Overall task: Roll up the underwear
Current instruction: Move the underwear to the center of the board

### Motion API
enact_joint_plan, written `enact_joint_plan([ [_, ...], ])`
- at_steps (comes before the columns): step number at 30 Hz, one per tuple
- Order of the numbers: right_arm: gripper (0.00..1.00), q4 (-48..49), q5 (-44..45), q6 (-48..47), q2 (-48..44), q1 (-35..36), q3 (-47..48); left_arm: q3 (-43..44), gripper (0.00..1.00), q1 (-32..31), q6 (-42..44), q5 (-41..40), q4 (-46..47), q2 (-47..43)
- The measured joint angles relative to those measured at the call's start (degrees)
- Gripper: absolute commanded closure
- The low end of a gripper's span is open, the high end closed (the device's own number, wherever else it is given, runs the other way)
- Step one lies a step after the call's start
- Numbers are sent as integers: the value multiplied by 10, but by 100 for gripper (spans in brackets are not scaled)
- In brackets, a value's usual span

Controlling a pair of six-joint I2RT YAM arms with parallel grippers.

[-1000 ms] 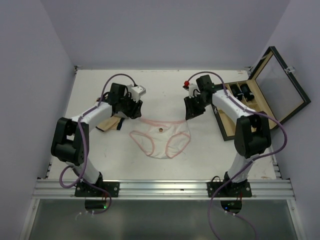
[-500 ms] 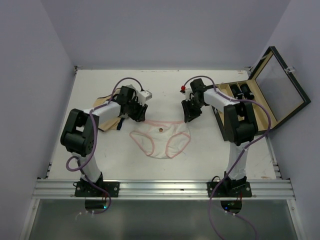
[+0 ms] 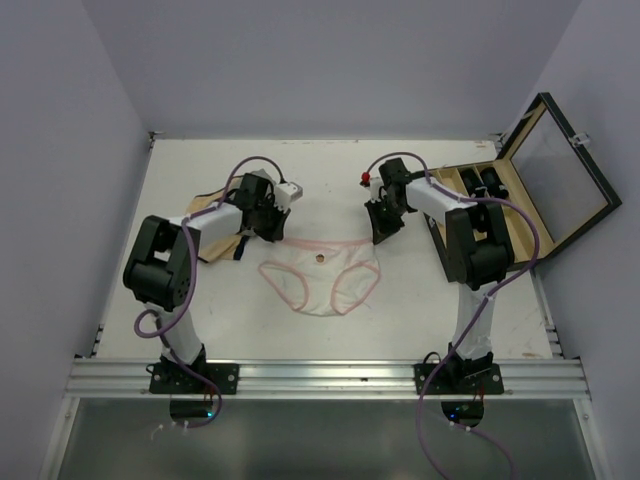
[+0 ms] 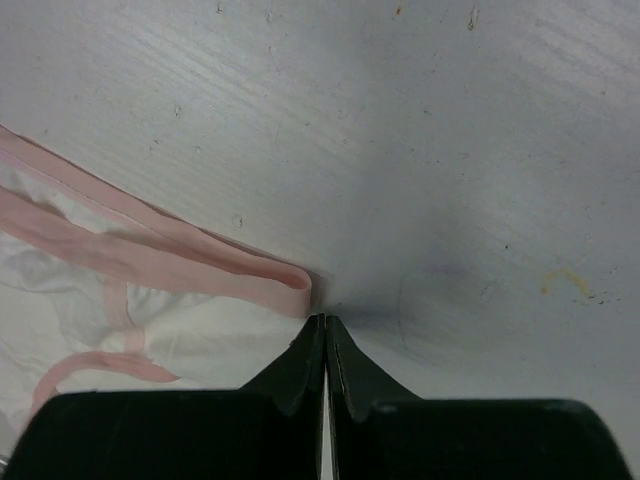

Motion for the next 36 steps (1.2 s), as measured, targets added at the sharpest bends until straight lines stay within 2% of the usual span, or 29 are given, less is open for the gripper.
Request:
enact_joint_plan([
  [13,100,15,0,-3,-11,0,-16,-24,100,0,0,-30,21,-92],
  [14,98,15,0,-3,-13,0,-15,-24,100,0,0,-31,22,-92],
  [16,85,16,-2,-2,-17,0,-15,-25,100,0,0,-36,22,-91],
  [19,75,18,-13,8,-19,0,-15,-25,100,0,0,-39,23,-85],
  [22,71,18,-20,20,-19,0,-12,-25,100,0,0,-40,23,-74],
  [33,72,32,-73,64,21,-3,9,-25,100,1,0,-41,23,-65],
  [34,75,32,-76,67,23,-4,11,-25,100,1,0,-41,23,-65],
  [35,82,32,-79,69,25,-4,13,-25,100,1,0,-41,23,-65],
  [36,96,34,-80,70,27,-5,14,-25,100,1,0,-41,23,-65],
])
